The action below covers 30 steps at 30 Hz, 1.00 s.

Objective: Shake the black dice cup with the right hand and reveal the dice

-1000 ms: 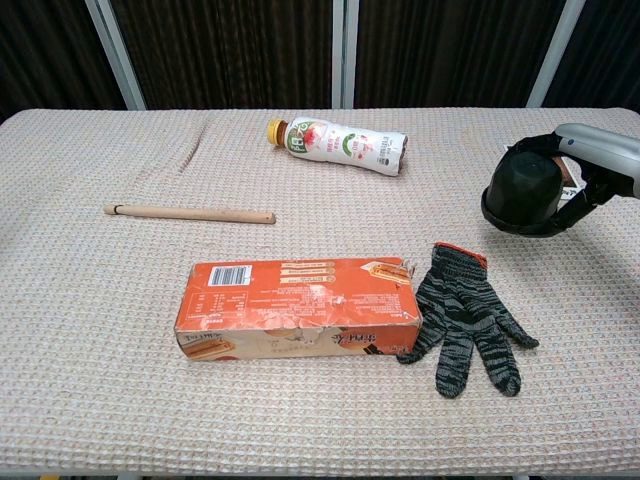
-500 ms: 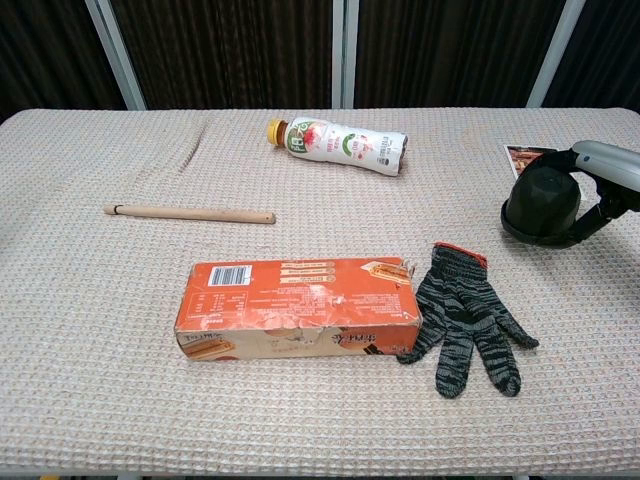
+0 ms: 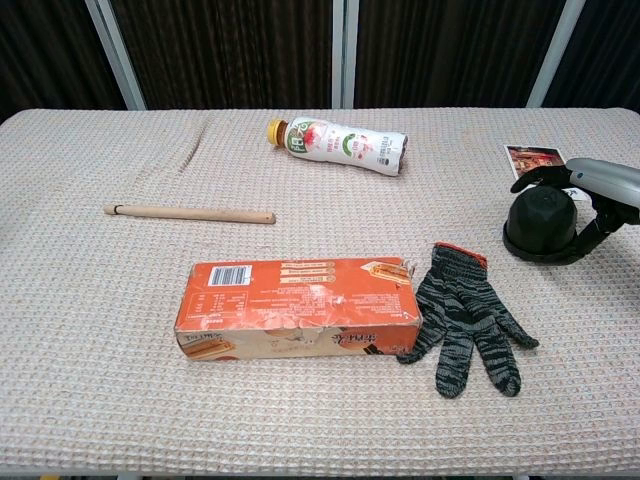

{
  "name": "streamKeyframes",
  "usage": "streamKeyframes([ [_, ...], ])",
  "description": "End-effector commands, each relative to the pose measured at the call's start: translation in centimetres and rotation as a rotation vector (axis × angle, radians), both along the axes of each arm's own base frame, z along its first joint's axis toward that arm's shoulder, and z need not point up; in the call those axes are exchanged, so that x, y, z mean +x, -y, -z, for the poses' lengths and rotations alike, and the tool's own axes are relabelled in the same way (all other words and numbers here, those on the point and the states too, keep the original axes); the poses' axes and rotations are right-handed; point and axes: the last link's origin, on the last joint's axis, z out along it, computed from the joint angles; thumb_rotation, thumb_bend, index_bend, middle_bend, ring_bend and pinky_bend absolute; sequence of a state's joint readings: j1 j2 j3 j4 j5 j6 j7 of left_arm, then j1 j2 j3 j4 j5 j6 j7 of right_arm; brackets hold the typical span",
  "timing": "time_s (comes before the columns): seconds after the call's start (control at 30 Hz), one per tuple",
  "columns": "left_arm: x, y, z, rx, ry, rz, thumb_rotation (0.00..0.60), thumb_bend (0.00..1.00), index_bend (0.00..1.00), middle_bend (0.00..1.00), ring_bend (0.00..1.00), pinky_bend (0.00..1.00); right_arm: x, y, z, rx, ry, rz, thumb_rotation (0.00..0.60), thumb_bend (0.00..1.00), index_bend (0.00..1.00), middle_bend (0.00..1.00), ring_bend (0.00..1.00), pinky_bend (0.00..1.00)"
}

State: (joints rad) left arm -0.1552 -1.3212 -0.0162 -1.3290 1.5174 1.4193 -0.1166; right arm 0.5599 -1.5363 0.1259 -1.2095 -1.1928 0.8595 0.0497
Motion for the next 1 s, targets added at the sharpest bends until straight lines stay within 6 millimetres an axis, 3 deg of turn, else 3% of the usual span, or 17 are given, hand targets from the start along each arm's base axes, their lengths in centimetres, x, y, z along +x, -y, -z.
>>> streamKeyframes([
  [0.03,0.0,0.0,-0.1,0.003,0.001,0.002,0.6,0.13,0.17,0.13,0.0,0.18,0.1,-0.1,-0.2,-0.003,-0.003,-0.009,0.6,0.0,0.1,0.17,0.0,0.0],
  [0.33,0.1,0.0,-0.1,0.005,0.005,0.011,0.6,0.13,0.17,0.13,0.0,0.18,0.1,-0.6,-1.4,-0.033,-0.008,-0.016,0.6,0.0,0.06,0.15,0.0,0.0],
  [1.0,0.1,0.1,-0.2,0.004,0.003,0.007,0.6,0.13,0.17,0.13,0.0,0.18,0.4,-0.5,-1.2,-0.076,0.006,-0.01,0.6,0.09,0.12,0.35,0.0,0.0],
])
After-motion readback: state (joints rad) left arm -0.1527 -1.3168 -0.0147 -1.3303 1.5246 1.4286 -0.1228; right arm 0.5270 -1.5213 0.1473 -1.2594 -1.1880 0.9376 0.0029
